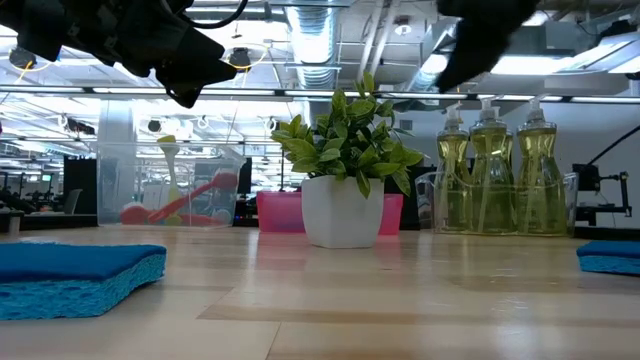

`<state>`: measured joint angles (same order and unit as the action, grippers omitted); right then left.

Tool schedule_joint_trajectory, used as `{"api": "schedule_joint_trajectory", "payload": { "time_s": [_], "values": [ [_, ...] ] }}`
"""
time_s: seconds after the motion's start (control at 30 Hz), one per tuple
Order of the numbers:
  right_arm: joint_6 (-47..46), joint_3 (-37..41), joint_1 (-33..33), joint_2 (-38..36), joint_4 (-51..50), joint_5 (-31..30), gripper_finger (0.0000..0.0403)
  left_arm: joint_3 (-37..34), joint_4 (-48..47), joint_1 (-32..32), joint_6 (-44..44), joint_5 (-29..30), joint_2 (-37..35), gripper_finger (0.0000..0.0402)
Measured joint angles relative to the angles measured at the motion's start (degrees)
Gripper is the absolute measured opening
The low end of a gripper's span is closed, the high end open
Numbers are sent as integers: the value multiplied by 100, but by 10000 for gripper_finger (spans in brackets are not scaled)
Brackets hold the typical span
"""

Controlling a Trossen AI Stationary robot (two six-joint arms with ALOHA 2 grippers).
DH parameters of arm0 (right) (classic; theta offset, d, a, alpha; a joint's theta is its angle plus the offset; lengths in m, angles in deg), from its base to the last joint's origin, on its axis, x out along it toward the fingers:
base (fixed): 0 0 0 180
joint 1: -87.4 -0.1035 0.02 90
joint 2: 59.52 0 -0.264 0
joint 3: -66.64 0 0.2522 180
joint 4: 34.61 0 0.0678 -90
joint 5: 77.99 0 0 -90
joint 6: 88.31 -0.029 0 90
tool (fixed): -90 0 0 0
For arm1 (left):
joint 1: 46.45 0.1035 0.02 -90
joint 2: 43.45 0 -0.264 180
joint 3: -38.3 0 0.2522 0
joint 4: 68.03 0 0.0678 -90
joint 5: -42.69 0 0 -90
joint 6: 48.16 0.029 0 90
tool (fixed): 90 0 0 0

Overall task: Pick & Place Kitchen Sink Supplies
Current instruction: Put the blue sponge into the red bin

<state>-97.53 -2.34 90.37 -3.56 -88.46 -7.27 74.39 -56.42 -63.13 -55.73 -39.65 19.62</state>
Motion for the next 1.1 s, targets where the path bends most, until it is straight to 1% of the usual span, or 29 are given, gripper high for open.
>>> {"api": "schedule_joint_trajectory", "payload": {
  "time_s": [0.13, 0.23, 0.43, 0.63, 0.83, 1.1],
  "values": [
    [-843, 0, -709, -158, -969, 134, 180, 2, 4, 1, -4, 0, 0, 154],
    [-1582, 0, -1253, -158, -1386, 168, 174, 2, 13, 2, -20, 0, 0, 154],
    [-2764, 4, -2306, 113, -1547, 168, 168, 2, 18, 1, -22, 1, 0, 154],
    [-3710, 4, -3176, 727, -1662, 169, 169, 2, 18, 2, -24, 1, 0, 154],
    [-4138, 4, -3782, 1589, -1674, 171, 165, 0, 20, 0, -24, 0, 0, 154],
    [-4191, 4, -4132, 2703, -1449, 474, 151, 2, 22, 2, -24, 0, 0, 154]
  ]
}}
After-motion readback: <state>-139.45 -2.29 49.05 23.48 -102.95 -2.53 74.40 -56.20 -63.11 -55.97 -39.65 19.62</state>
